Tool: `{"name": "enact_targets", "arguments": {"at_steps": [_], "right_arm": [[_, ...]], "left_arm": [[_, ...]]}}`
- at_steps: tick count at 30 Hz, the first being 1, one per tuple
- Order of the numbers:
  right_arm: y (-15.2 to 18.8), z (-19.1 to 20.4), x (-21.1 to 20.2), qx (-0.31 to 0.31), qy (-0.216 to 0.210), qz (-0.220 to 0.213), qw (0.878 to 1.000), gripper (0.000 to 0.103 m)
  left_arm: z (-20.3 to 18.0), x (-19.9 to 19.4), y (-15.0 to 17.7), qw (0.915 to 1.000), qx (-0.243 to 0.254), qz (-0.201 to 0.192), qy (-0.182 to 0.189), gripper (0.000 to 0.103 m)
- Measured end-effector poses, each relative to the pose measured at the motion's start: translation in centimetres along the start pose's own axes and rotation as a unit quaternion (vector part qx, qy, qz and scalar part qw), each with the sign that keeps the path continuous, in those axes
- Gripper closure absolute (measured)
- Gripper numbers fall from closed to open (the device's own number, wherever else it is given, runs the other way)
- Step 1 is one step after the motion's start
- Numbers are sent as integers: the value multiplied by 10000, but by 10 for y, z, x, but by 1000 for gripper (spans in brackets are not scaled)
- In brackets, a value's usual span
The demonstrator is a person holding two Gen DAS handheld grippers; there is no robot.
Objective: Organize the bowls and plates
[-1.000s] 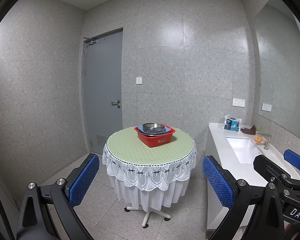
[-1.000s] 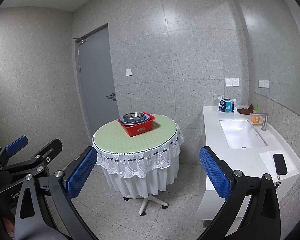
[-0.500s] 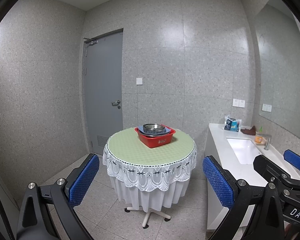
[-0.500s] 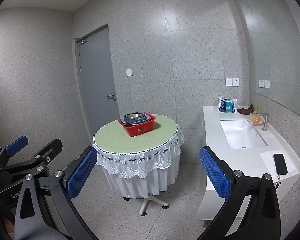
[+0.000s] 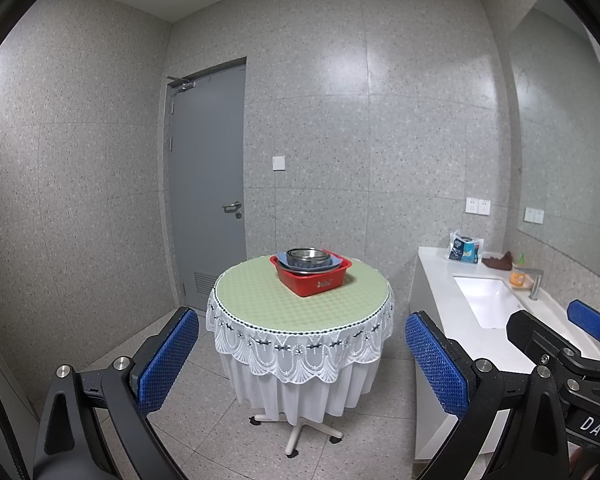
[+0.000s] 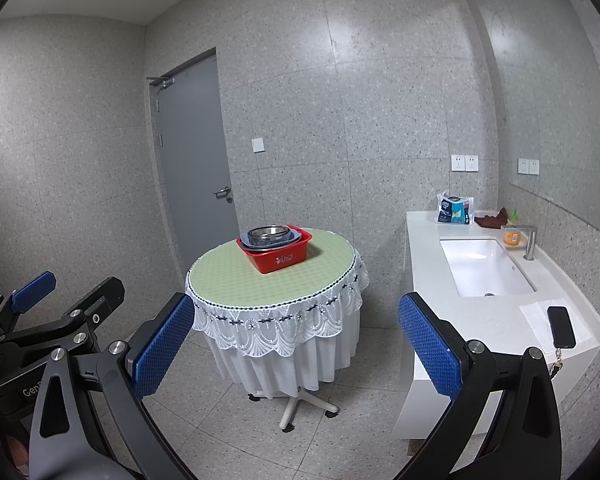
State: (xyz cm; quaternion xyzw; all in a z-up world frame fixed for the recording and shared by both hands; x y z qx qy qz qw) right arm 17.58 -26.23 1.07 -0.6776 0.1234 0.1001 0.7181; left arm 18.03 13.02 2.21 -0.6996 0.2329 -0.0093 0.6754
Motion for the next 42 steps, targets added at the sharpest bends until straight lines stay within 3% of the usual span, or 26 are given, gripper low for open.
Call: {"name": "enact_targets", "arguments": {"at_steps": [42], "right_arm": [[-1,17,12,49,10,72,10000,0]], "left_arm": [[1,13,-3,10000,28,17,-22,1]]}}
Point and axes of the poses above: each gripper's, at about its wrist camera, not at the fingertips, and x roughly the way its jaws point, z to its left, y to its underside, the point moved 3 cm from there along x, roughly the way its jaws point, and after that the axes turned 11 degrees about y, right-handed, at the moved point
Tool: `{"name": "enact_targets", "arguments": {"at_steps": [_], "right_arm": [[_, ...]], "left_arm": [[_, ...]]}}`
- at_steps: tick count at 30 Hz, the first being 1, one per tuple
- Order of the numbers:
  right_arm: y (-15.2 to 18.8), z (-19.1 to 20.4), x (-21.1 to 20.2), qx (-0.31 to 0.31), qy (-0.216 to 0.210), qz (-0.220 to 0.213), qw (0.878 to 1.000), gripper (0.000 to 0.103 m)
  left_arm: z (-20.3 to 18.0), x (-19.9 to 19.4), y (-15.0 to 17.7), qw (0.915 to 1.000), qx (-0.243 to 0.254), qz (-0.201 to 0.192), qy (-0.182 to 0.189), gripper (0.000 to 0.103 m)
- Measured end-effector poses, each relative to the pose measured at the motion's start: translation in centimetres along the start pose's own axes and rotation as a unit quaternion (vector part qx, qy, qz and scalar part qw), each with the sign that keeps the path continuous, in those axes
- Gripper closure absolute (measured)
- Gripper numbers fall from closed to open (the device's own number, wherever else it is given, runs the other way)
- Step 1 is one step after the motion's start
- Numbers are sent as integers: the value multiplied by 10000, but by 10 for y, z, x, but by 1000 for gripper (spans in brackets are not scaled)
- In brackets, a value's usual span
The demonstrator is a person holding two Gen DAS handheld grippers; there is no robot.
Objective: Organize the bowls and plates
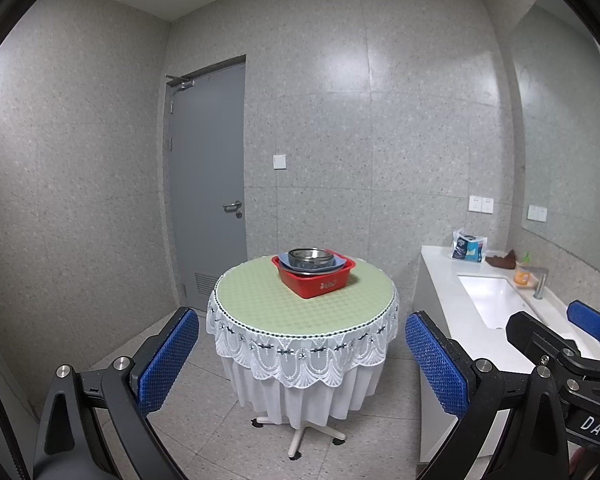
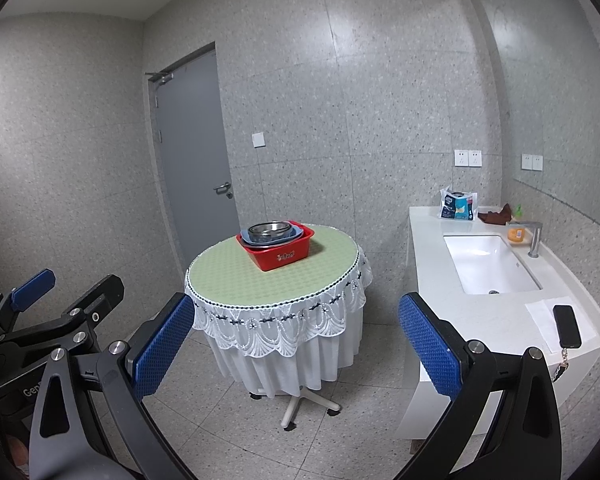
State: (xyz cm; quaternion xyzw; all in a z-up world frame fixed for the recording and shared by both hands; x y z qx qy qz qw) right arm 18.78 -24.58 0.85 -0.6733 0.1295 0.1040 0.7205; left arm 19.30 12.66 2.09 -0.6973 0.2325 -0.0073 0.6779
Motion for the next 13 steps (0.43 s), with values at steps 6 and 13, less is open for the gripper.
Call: {"name": "enact_targets", "arguments": {"at_steps": [6,13], "right_arm": [[-2,4,8,8,19,25,10000,0],[-6,14,24,61,73,93,9999,0]], "left_arm": [[2,6,-2,10000,28,-9,-29,1],[14,25,-12,9999,102,10,-29,1]]}}
Point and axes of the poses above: each gripper's, at about its wrist camera, not at the fingertips, and x roughly the way its jaws point, z to its left, y to its underside, the point moved 3 cm from there along x, roughly the way its jaws point, and after that the axes turned 11 degrees about y, right-handed, at the moved point
